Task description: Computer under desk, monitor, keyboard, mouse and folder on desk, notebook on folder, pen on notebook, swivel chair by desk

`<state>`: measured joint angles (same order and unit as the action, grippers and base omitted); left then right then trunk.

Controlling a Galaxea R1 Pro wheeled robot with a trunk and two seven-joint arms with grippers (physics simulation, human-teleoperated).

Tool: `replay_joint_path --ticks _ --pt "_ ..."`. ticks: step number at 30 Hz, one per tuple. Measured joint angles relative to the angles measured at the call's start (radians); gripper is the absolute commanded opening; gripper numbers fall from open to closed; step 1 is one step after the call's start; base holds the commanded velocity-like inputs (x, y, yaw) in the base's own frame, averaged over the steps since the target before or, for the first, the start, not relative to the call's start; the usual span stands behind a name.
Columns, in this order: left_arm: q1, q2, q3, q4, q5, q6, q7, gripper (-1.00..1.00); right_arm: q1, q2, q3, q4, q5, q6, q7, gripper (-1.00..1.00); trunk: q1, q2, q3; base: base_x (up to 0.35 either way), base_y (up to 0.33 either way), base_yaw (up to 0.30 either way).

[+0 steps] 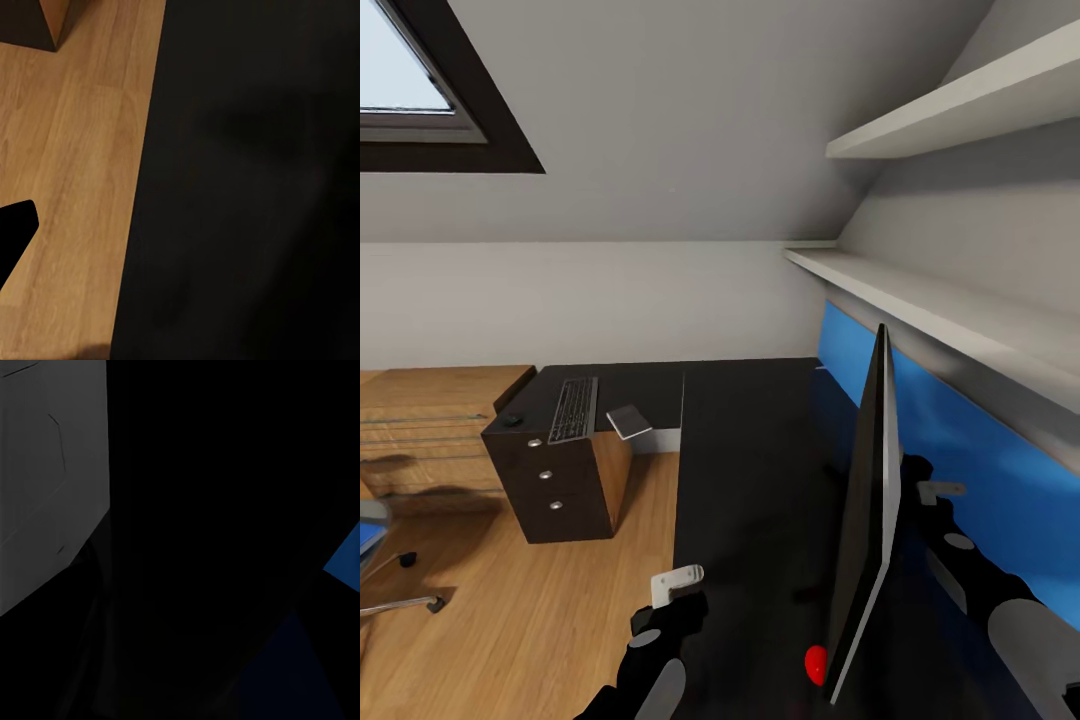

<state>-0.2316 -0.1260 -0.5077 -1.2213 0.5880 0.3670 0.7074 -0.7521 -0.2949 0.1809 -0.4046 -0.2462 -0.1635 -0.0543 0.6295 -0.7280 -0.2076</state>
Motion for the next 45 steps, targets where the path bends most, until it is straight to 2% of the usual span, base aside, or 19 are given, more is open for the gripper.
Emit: replay_joint_path --ticks 1,2,3,37,45 --pt "0.0 0.0 0.0 0.0 0.0 0.0 0.0 1.0 0.0 0.0 0.0 0.0 0.0 0.0 0.0 1.0 0.0 0.0 0.0 0.001 0.0 0.0" --pt "0.0 0.0 0.0 0.0 0.0 0.0 0.0 1.0 0.002 0.0 0.008 0.015 0.039 -0.002 -0.025 1.0 0.0 0.001 0.0 0.0 0.0 0.0" --pt "0.0 0.0 0.0 0.0 0.0 0.0 0.0 1.0 0.002 0.0 0.008 0.016 0.041 -0.003 -0.026 1.0 0.0 0.001 0.0 0.0 0.0 0.0" --pt "0.0 0.0 0.0 0.0 0.0 0.0 0.0 1.0 0.001 0.0 0.01 0.016 0.042 -0.003 -0.026 1.0 0.0 0.001 0.0 -0.001 0.0 0.0" --pt "0.0 0.0 0.0 0.0 0.0 0.001 0.0 1.0 0.002 0.0 0.01 0.016 0.042 -0.003 -0.026 1.0 0.001 0.001 0.0 -0.245 0.0 0.0"
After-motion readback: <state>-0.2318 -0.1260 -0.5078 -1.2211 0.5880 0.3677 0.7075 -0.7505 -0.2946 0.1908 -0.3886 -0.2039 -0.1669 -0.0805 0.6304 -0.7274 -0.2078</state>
